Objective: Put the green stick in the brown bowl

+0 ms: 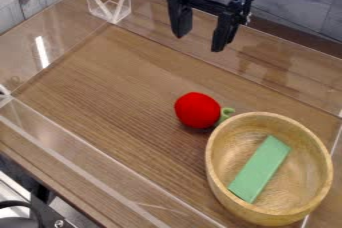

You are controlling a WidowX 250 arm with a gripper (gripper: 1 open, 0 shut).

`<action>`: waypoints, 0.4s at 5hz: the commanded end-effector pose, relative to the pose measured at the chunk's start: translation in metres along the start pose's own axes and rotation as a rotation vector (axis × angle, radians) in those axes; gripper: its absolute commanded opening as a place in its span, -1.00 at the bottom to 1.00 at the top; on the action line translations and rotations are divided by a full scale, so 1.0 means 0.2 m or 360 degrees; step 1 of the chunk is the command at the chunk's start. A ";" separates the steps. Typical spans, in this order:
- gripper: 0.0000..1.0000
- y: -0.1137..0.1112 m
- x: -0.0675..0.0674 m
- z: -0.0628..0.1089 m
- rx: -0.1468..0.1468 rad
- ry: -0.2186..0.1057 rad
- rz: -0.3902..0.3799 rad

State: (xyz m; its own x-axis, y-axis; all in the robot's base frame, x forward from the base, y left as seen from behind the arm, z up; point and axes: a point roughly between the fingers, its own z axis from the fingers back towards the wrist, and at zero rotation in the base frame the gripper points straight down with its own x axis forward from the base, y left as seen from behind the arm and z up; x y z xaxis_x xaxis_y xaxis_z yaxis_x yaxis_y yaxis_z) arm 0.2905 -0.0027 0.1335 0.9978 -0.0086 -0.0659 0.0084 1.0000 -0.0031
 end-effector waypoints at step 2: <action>1.00 0.15 0.06 -0.10 -0.0016 -0.0167 -0.0004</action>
State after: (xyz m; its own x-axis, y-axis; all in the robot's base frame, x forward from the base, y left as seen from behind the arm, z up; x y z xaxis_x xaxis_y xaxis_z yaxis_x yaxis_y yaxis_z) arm 0.2977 0.0285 0.1014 1.0000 0.0066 -0.0041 -0.0067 0.9998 -0.0204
